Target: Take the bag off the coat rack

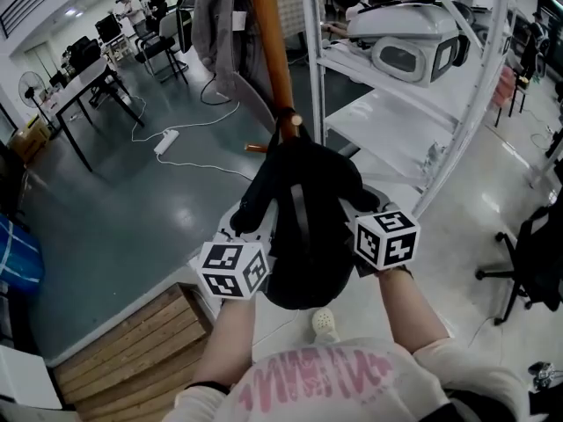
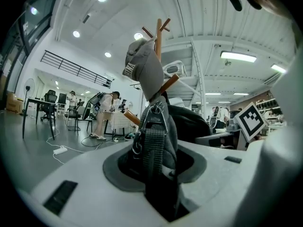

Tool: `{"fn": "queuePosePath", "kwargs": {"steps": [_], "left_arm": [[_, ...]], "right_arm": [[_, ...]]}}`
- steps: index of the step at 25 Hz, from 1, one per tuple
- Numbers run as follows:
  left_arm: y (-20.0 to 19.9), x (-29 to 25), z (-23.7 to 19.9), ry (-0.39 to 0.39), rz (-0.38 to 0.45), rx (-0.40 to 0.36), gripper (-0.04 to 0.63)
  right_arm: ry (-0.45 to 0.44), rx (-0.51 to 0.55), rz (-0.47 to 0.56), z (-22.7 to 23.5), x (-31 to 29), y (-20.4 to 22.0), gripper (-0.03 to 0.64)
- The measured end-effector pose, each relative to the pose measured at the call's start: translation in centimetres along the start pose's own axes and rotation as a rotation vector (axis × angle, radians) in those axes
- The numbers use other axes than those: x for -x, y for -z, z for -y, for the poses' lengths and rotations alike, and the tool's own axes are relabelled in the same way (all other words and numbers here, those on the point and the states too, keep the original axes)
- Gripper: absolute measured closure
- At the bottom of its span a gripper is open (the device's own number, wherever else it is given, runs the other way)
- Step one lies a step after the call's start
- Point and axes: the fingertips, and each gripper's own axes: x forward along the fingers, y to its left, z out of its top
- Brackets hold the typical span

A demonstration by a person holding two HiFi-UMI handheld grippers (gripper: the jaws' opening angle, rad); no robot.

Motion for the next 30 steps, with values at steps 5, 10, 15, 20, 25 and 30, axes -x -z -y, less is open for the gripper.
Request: {"fn": "queuePosePath", "kwargs": {"steps": [5,10,15,20,25,30], "left_arm": [[-1.0,0.2,0.8,0.024,0.005,0.006,0.468],[-1.7,0.1,1.6,0.024,0.024,0.016,0.468],[-2.3,0.9,2.2,0.021,0.036,0.035,0.466],[-3.6,1.8,2.9,0.033,0.052,0.022,0.467],[-4.9,3.1,3.9,0.048,0.059,0.005,0.468],[-6.8,4.8,4.4,0.049,0.073,-0.033,0.468]], "right_arm": [[0.006,0.002,0.004,0.1,1.0,-0.8,0.503],[0.004,0.015,0.017,0.5,1.8,-1.7,0.503],[-0.01,0.04,0.022,0.2,2.4,-2.5,0.503],[-0.023,0.034,0.033,-0.3,3.2,-3.5,0.503],[-0.031,0.03,0.047,-0.9,4.6,-4.3,0.503],[-0.032,0.045,0.073,-2.2,6.1,-5.9,0.503]]}}
